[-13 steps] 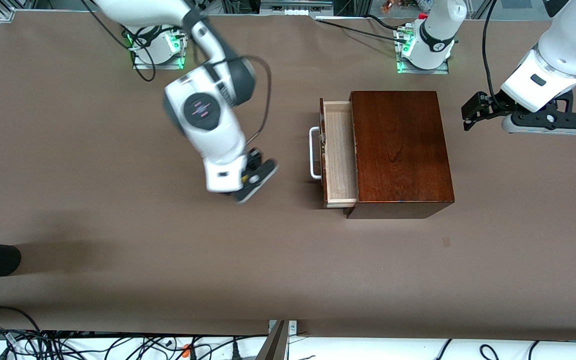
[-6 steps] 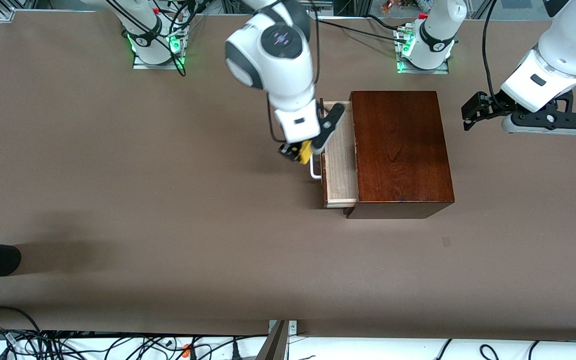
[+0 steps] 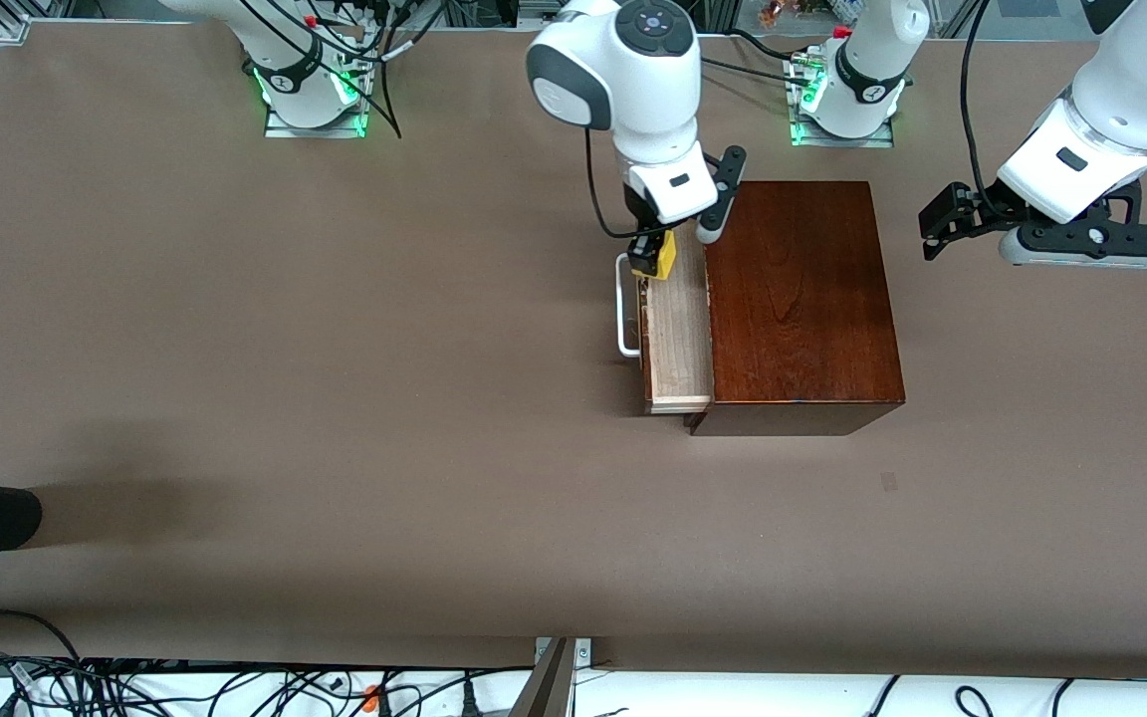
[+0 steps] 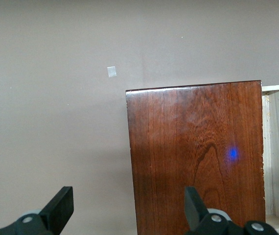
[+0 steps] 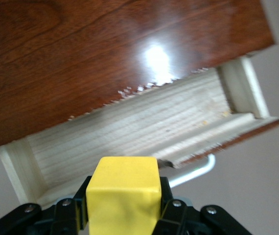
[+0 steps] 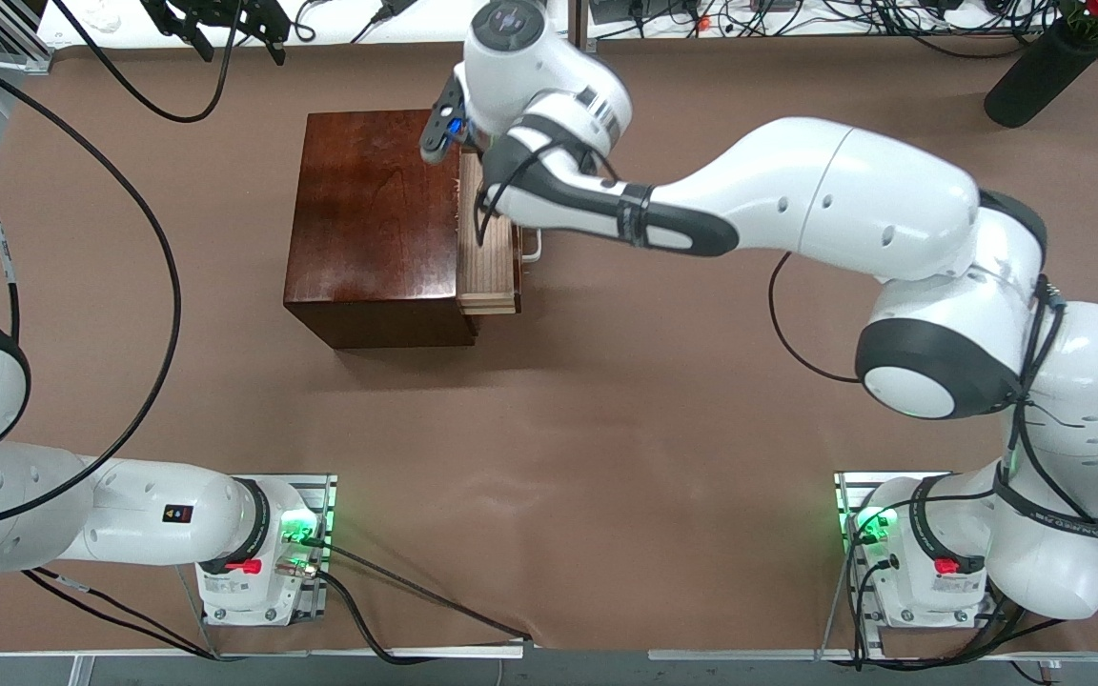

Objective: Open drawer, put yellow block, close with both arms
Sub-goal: 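Lower the cube into the drawer and open the right gripper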

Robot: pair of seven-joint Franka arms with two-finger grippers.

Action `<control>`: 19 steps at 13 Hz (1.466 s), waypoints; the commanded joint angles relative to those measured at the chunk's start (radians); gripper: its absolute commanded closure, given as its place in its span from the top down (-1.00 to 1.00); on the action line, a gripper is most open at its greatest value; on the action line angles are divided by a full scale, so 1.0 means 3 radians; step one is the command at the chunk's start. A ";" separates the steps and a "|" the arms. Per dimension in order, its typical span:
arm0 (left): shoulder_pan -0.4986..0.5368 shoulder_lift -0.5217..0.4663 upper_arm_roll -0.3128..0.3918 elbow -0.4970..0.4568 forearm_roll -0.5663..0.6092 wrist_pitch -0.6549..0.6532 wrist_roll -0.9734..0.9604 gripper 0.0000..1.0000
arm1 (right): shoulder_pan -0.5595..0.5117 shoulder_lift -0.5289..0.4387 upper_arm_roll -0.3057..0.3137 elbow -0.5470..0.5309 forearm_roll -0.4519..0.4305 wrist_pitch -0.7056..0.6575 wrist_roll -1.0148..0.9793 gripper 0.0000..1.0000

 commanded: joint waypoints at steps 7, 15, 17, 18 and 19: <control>0.0017 -0.0055 -0.0005 -0.0022 -0.0028 -0.0065 0.0072 1.00 | 0.0130 0.0365 -0.0034 0.0151 -0.0243 0.0398 -0.0278 -0.55; 0.0022 -0.0044 -0.0005 0.0014 -0.0023 -0.0065 0.0072 1.00 | 0.0109 0.0519 -0.0034 0.0151 -0.0253 0.0424 -0.0666 -0.48; 0.0022 -0.0044 -0.0005 0.0014 -0.0023 -0.0070 0.0072 1.00 | 0.0104 0.0569 -0.0034 0.0151 -0.0253 0.0424 -0.0662 -0.48; 0.0022 -0.0044 -0.0005 0.0019 -0.0023 -0.0070 0.0072 1.00 | 0.0104 0.0585 -0.0034 0.0146 -0.0253 0.0445 -0.0667 -0.48; 0.0017 -0.0044 -0.0005 0.0019 -0.0023 -0.0070 0.0067 1.00 | 0.0094 0.0595 -0.0040 0.0146 -0.0253 0.0460 -0.0677 -0.48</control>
